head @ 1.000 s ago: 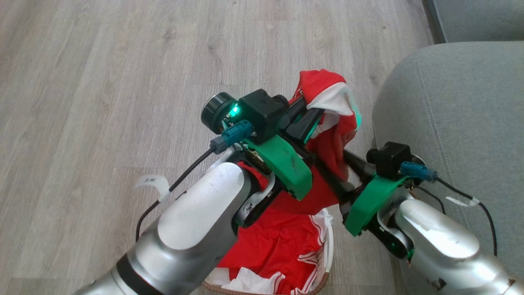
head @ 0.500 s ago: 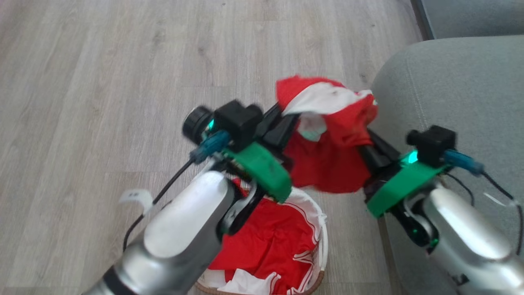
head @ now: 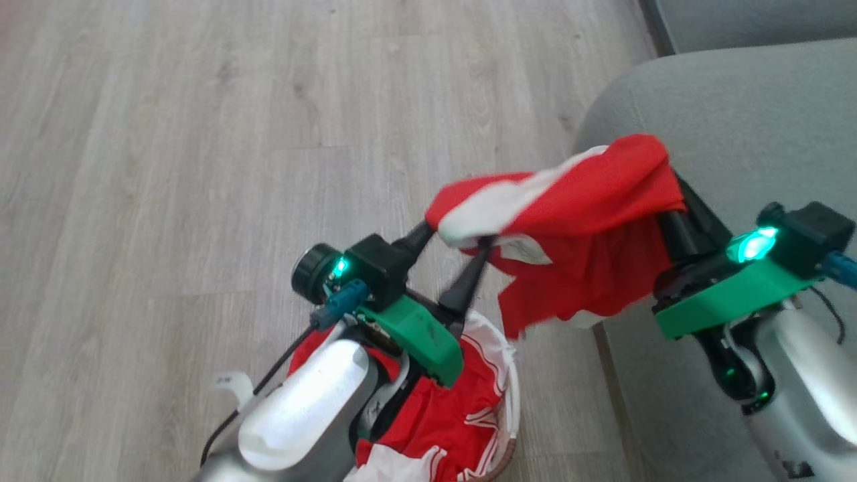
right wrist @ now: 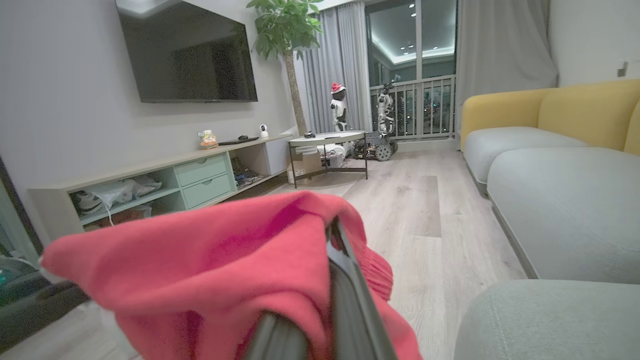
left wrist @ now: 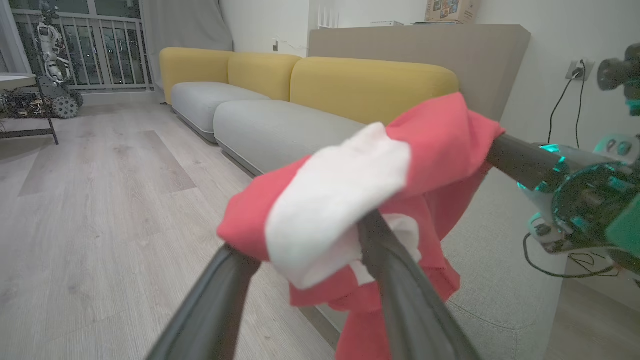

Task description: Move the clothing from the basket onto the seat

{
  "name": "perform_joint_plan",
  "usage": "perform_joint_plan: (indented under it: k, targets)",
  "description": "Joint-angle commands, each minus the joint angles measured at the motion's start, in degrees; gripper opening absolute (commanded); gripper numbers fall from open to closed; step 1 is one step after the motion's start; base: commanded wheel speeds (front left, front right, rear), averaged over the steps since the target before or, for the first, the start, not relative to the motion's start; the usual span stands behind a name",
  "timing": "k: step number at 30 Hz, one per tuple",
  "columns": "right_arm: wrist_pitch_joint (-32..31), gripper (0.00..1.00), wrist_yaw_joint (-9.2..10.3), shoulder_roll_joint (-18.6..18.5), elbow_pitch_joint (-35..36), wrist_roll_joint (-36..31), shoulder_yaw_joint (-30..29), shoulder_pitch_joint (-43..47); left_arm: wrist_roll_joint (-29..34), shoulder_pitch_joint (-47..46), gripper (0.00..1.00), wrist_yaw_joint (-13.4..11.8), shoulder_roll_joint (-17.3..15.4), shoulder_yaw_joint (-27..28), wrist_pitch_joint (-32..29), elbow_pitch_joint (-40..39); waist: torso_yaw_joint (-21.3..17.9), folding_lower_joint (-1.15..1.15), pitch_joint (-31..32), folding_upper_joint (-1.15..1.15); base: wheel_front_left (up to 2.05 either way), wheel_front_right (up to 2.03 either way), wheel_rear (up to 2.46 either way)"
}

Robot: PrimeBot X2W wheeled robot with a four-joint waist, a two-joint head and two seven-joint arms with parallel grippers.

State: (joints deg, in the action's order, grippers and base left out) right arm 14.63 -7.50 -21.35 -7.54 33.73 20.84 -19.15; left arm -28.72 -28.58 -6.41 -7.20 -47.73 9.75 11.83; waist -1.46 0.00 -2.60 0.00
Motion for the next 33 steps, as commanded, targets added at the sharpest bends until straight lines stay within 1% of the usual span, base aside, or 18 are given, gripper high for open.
perform_joint_plan:
  k: [1, 5, 10, 18, 27, 33]
  targets:
    - [0.37, 0.0, 0.01, -0.55, 2.43, -0.34, -0.61, -0.25, 0.35, -1.53, 1.0, -0.08, -0.27, 1.7, 0.67, -1.28, -0.88, 0.0, -0.19, 0.0, 0.0, 0.0, 0.0]
    - [0.37, 0.0, 0.01, -0.89, 4.1, -0.18, -2.83, 0.59, 0.55, -1.07, 1.0, 0.13, -0.1, 0.81, 1.07, -0.65, -2.9, 0.0, -0.44, 0.0, 0.0, 0.0, 0.0]
    - [0.37, 0.0, 0.01, -2.78, 6.8, -0.18, -3.76, 2.1, 1.12, -1.1, 1.0, -0.31, -0.05, 0.22, 1.39, 0.69, -5.97, 0.0, -0.67, 0.0, 0.0, 0.0, 0.0]
    - [0.37, 0.0, 0.01, -3.84, 9.96, -0.59, -9.88, 4.3, 1.0, -1.18, 1.0, 0.11, 0.28, -0.46, 2.12, 2.93, -11.77, 0.0, -1.52, 0.0, 0.0, 0.0, 0.0]
    - [0.37, 0.0, 0.01, -3.72, 11.81, -0.79, -12.35, 5.16, 1.04, -2.53, 1.0, 0.13, 0.89, -0.42, 3.04, 5.41, -18.62, 0.0, -2.83, 0.0, 0.0, 0.0, 0.0]
    - [0.37, 0.0, 0.01, -2.66, 13.19, -0.51, -14.28, 6.2, 1.59, -3.76, 1.0, -0.16, 1.02, -0.23, 3.77, 7.4, -22.35, 0.0, -3.58, 0.0, 0.0, 0.0, 0.0]
